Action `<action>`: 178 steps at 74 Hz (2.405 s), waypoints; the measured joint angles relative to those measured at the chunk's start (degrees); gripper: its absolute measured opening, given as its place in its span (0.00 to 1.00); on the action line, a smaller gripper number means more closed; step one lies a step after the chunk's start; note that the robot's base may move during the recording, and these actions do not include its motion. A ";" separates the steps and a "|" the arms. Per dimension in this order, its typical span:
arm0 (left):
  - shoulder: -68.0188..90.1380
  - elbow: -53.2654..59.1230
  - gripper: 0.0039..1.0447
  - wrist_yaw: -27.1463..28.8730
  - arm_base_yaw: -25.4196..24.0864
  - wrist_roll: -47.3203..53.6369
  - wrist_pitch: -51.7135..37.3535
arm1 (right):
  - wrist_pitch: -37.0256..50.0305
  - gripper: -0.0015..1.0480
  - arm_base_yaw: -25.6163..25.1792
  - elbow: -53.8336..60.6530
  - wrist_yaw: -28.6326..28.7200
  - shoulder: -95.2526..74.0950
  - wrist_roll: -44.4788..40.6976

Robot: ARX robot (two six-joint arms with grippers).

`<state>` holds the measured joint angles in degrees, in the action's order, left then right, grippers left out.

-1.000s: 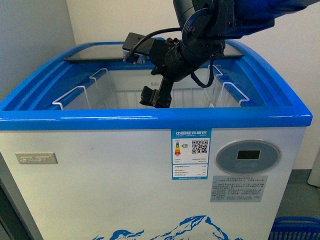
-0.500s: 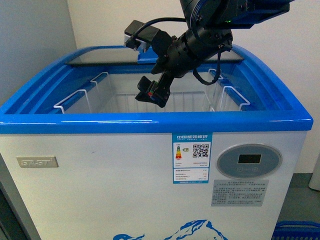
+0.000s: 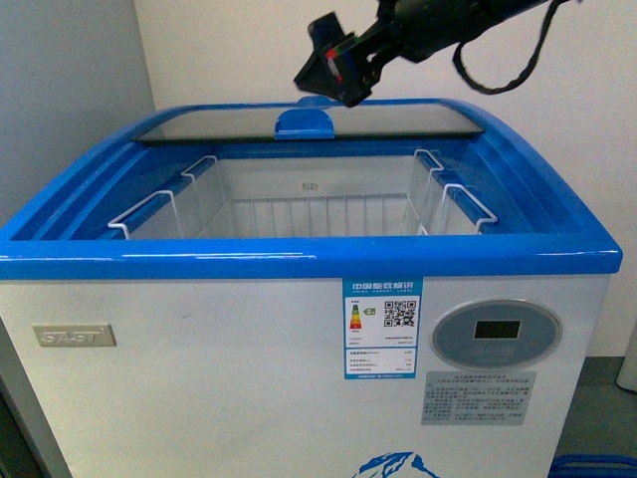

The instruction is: Put drink in fridge

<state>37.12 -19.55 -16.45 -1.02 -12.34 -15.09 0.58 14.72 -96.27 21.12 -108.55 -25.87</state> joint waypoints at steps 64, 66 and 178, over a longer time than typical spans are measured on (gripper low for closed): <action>0.00 0.00 0.92 0.00 0.00 -0.02 0.00 | 5.90 0.54 -14.86 78.47 -20.96 85.11 24.59; -0.37 0.44 0.89 3.96 0.55 1.77 -1.09 | 6.32 0.47 -14.84 79.54 -21.00 85.96 24.83; -36.50 18.78 0.02 16.44 0.98 11.76 14.84 | -0.68 0.03 -14.78 95.43 -21.09 108.24 25.24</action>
<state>0.62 -0.78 -0.01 -0.03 -0.58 -0.25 -0.10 -0.05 -0.84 0.03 -0.32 -0.62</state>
